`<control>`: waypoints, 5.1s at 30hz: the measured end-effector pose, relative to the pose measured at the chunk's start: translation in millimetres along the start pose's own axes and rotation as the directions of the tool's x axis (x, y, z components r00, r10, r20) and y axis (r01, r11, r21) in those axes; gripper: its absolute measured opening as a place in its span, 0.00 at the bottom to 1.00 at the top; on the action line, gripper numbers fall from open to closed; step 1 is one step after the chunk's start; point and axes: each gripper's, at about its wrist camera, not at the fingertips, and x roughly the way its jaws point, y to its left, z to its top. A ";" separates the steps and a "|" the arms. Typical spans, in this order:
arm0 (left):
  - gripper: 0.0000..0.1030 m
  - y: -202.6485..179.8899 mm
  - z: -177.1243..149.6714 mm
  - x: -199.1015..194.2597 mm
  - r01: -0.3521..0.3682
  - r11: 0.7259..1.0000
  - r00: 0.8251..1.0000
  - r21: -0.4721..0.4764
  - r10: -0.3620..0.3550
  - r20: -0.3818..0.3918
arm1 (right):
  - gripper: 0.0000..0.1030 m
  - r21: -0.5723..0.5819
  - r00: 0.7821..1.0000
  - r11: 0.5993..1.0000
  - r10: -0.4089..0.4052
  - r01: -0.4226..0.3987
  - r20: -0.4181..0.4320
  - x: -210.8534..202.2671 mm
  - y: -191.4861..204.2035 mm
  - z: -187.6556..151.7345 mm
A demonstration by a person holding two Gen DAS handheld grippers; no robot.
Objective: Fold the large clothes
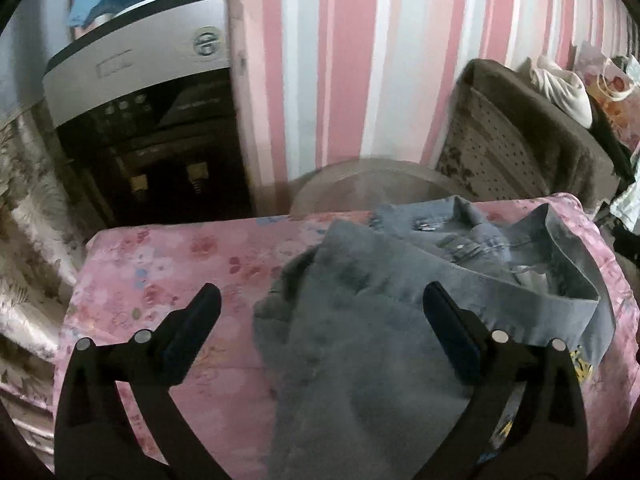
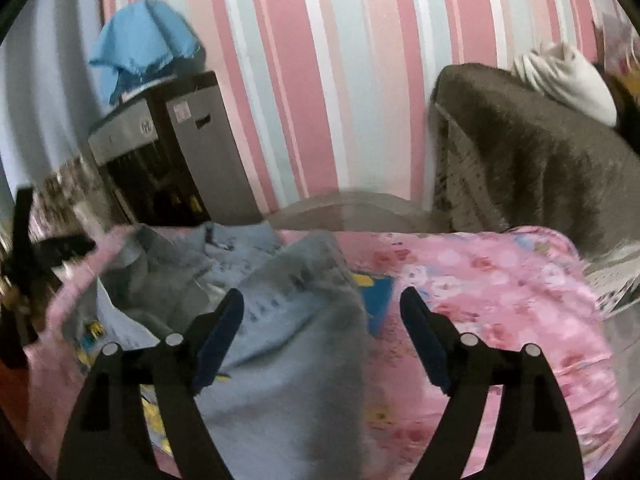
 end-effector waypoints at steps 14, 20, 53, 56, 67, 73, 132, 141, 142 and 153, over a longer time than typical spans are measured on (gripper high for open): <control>0.57 -16.8 -32.0 67.5 0.042 0.987 0.986 0.156 -0.016 -0.165 | 0.40 -0.270 0.981 0.962 -0.097 0.048 -0.171 72.4 23.9 -8.4; 0.10 -8.5 -27.3 63.6 0.068 0.993 0.989 0.093 -0.055 -0.141 | 0.11 -0.291 0.993 0.955 -0.084 0.057 -0.082 59.1 30.4 -6.3; 0.65 11.4 19.3 90.0 0.017 0.996 0.994 0.086 -0.008 -0.105 | 0.54 -0.218 0.981 0.974 -0.105 0.068 -0.162 107.0 12.9 51.4; 0.61 4.8 21.2 104.8 0.001 0.991 0.990 0.133 0.018 -0.142 | 0.53 -0.269 0.969 0.961 -0.127 0.068 -0.210 129.5 16.4 51.7; 0.08 55.0 18.7 97.8 0.149 0.981 0.988 -0.126 -0.153 -0.021 | 0.08 -0.119 0.998 0.991 -0.064 0.063 0.000 98.6 -8.6 57.0; 0.09 64.3 19.5 121.4 0.199 0.955 0.976 -0.219 -0.214 -0.048 | 0.08 -0.089 0.992 0.992 -0.095 0.088 -0.086 129.8 -12.6 55.3; 0.97 -149.7 -83.3 3.9 0.014 0.999 0.999 0.031 -0.012 -0.052 | 0.79 0.075 0.995 0.994 -0.078 0.082 -0.058 -9.0 24.9 -82.5; 0.97 -172.5 -91.5 -2.2 0.078 0.995 0.997 0.055 -0.078 -0.010 | 0.80 0.260 0.996 0.962 -0.077 0.086 -0.044 -19.0 -5.1 -102.2; 0.97 -173.8 -90.8 -2.6 0.081 0.995 0.997 0.053 -0.080 -0.012 | 0.80 0.264 0.996 0.961 -0.074 0.083 -0.042 -18.1 -3.8 -102.4; 0.51 -175.9 -90.7 -5.2 0.146 0.989 0.987 0.025 -0.147 0.063 | 0.80 0.238 0.996 0.968 -0.060 0.073 -0.060 -7.8 11.5 -111.4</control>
